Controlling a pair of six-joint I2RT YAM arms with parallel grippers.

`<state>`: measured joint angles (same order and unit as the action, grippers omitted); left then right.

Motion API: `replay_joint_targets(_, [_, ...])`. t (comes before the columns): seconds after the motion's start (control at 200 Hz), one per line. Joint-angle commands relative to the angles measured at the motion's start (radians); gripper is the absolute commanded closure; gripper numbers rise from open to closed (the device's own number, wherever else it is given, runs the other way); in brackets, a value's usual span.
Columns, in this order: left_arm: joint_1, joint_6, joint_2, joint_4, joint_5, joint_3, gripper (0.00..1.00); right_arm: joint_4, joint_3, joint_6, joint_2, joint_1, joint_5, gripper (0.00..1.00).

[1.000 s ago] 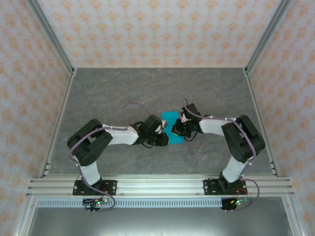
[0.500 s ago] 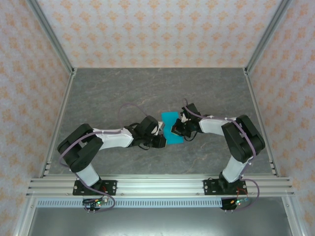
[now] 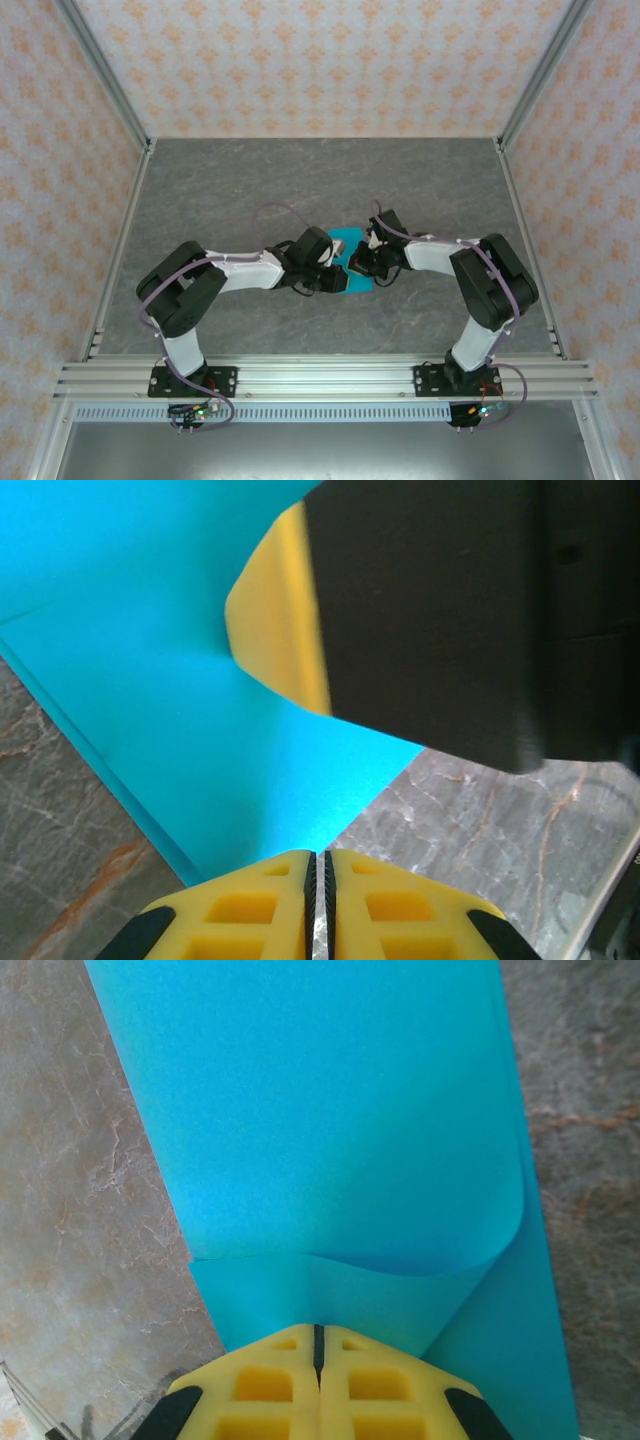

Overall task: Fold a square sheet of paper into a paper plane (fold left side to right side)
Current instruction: Fold the triangle a second time at the center of the table.

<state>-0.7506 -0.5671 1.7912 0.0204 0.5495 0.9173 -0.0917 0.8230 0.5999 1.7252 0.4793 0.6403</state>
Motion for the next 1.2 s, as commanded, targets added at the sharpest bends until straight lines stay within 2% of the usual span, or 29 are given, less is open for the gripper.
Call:
replay_joint_targets(0.0, [0.007,0.027,0.03,-0.031,-0.019,0.024,0.86,-0.091,-0.015,-0.018,0.055,0.002,-0.071,1.0])
replay_joint_targets(0.36, [0.007,0.015,0.025,-0.019,-0.046,-0.049,0.87,-0.052,-0.01,-0.02,0.019,0.001,-0.034,1.0])
replay_joint_targets(0.51, [0.007,-0.003,0.014,0.014,-0.044,-0.09,0.96,-0.062,-0.006,-0.049,-0.087,-0.011,-0.038,1.0])
replay_joint_targets(0.691, [0.007,-0.016,0.011,0.044,-0.039,-0.109,1.0,-0.053,-0.061,-0.062,-0.167,-0.006,0.005,1.0])
replay_joint_targets(0.876, [0.007,-0.014,0.013,0.047,-0.036,-0.109,1.0,0.109,-0.123,0.02,-0.147,0.026,0.068,1.0])
replay_joint_targets(1.196, [0.007,-0.015,0.011,0.044,-0.038,-0.109,1.0,0.167,-0.124,0.046,-0.101,0.053,0.07,1.0])
